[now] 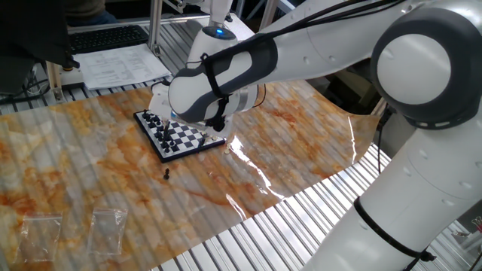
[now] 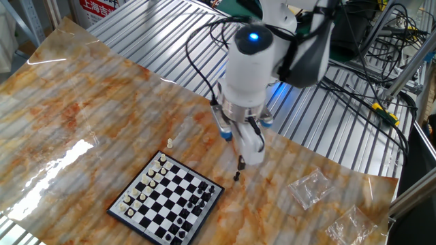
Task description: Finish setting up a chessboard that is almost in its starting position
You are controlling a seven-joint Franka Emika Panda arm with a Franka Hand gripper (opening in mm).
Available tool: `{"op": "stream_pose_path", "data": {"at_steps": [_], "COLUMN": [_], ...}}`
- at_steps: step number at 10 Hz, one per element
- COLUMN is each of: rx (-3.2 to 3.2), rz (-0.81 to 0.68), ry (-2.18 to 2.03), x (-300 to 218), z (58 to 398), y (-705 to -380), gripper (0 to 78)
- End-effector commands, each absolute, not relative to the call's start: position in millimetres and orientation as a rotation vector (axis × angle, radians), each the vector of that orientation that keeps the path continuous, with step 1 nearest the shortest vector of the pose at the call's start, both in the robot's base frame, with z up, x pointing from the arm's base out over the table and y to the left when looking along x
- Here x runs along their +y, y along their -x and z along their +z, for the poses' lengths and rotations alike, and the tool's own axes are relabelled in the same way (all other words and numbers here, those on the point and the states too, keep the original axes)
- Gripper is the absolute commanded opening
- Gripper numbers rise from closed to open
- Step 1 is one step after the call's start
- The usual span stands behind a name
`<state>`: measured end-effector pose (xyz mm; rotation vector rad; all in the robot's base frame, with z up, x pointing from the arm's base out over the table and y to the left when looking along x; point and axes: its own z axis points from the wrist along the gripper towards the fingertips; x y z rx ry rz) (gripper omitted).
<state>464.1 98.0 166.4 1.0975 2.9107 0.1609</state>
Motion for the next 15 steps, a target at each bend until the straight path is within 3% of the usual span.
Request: {"op": "stream_pose_path", "data": {"at_steps": [1, 15], "rx": [2.881, 2.828], "rz": [0.154, 0.095], "ry": [-1.116, -1.115], "x": [109, 125], "z": [158, 120], "y": [-462, -457], "gripper": [77.5, 77.5]}}
